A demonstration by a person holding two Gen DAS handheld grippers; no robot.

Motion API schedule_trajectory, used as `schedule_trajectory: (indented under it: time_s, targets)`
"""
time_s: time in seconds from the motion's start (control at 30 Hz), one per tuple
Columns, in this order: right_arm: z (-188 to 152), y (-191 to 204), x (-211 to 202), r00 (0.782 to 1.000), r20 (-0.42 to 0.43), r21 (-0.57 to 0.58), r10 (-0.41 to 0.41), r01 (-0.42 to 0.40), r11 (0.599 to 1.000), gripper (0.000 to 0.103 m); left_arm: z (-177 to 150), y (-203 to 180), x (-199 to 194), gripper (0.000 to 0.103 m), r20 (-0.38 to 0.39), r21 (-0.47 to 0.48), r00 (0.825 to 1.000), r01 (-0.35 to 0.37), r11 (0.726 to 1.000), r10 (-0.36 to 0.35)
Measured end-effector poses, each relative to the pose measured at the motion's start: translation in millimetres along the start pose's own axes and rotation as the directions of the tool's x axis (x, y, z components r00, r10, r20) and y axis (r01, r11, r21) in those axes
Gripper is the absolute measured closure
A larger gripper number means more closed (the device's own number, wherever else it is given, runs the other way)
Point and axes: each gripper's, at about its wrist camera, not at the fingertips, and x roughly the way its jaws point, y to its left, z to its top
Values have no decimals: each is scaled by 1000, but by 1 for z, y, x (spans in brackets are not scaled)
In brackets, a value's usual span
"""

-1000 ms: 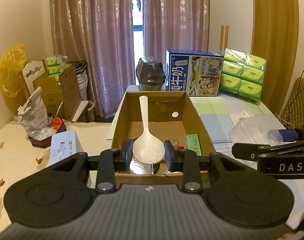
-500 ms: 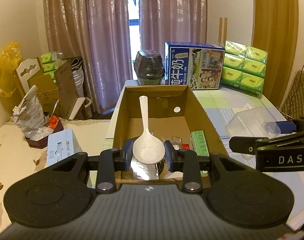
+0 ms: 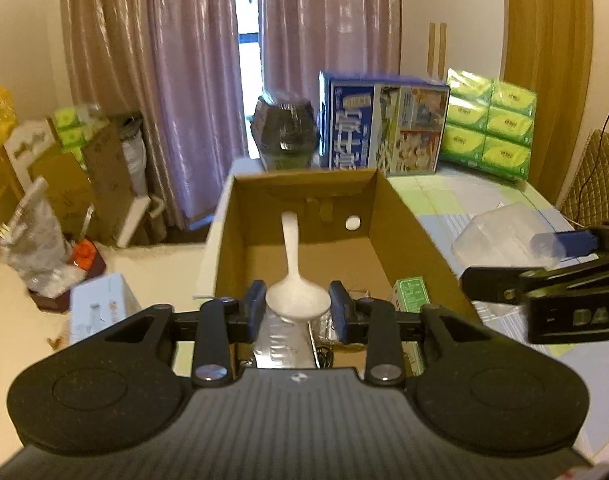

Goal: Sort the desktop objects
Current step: 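Lower the spoon into the cardboard box and open the left tool, then lower the clear box into the cardboard box and open the right tool, then withdraw both tools from the box back over the table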

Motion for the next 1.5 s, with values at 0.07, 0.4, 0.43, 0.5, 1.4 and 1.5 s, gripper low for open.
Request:
schedule_trajectory:
  time_s: [0.07, 0.4, 0.43, 0.5, 1.4, 1.5]
  targets:
    - [-1, -2, 5, 1000, -6, 0, 0, 0, 1000, 20, -4, 6, 12, 59, -18, -15, 1000, -14, 1000, 13]
    - [-4, 8, 27, 998, -39, 13, 42, -41, 999, 20, -22, 21, 8, 59, -19, -53, 999, -30, 998, 29]
    - [-3, 9, 28, 998, -39, 18, 49, -48, 999, 19, -23, 23, 7, 59, -17, -59, 999, -32, 998, 31]
    - [0, 9, 33, 996, -40, 47, 85, -83, 995, 19, -23, 25, 4, 59, -14, -67, 999, -38, 997, 37]
    - [-29, -40, -33, 1000, -5, 144, 29, -28, 989, 2, -34, 16, -33, 27, 7, -107, 999, -47, 993, 48]
    - [-33, -43, -45, 1000, 8, 137, 20, -21, 990, 2, -33, 8, -42, 22, 8, -105, 999, -41, 994, 42]
